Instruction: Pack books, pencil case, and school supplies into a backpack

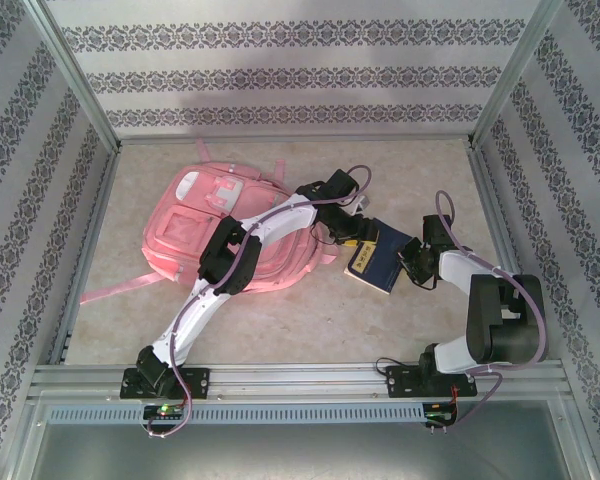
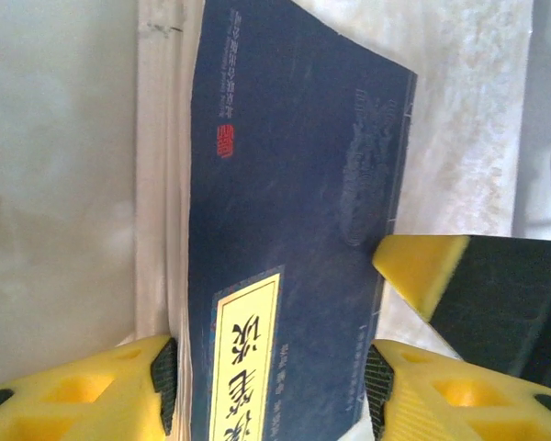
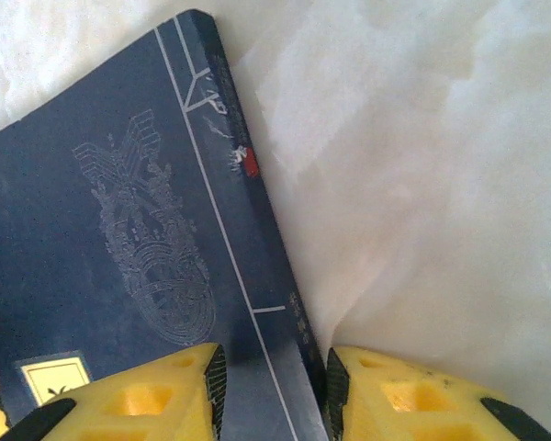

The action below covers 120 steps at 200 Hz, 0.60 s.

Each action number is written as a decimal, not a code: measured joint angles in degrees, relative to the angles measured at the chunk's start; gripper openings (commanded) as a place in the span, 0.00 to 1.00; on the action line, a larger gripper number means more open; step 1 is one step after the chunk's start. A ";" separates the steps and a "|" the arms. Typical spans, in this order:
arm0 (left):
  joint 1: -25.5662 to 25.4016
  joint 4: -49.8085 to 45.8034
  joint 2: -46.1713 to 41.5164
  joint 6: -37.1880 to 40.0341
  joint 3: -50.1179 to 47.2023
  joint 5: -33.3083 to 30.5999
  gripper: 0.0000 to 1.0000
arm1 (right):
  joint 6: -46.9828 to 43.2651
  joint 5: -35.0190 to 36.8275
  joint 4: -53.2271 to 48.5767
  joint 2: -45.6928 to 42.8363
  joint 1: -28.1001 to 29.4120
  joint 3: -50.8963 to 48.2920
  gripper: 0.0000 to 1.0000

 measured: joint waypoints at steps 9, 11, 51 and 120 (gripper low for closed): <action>0.00 0.63 0.00 -0.72 0.00 0.96 0.53 | 0.02 0.02 -0.15 0.17 0.00 0.00 0.31; 0.00 0.87 0.00 -0.76 0.00 1.16 0.53 | 0.09 0.04 -0.17 0.20 0.00 0.00 0.31; -0.13 3.63 0.00 -3.21 0.00 4.11 0.37 | 0.00 0.22 -0.35 0.24 0.00 0.00 0.30; -0.37 4.83 -0.02 -4.26 -0.02 5.16 0.09 | 0.00 0.24 -0.35 0.11 0.00 0.00 0.30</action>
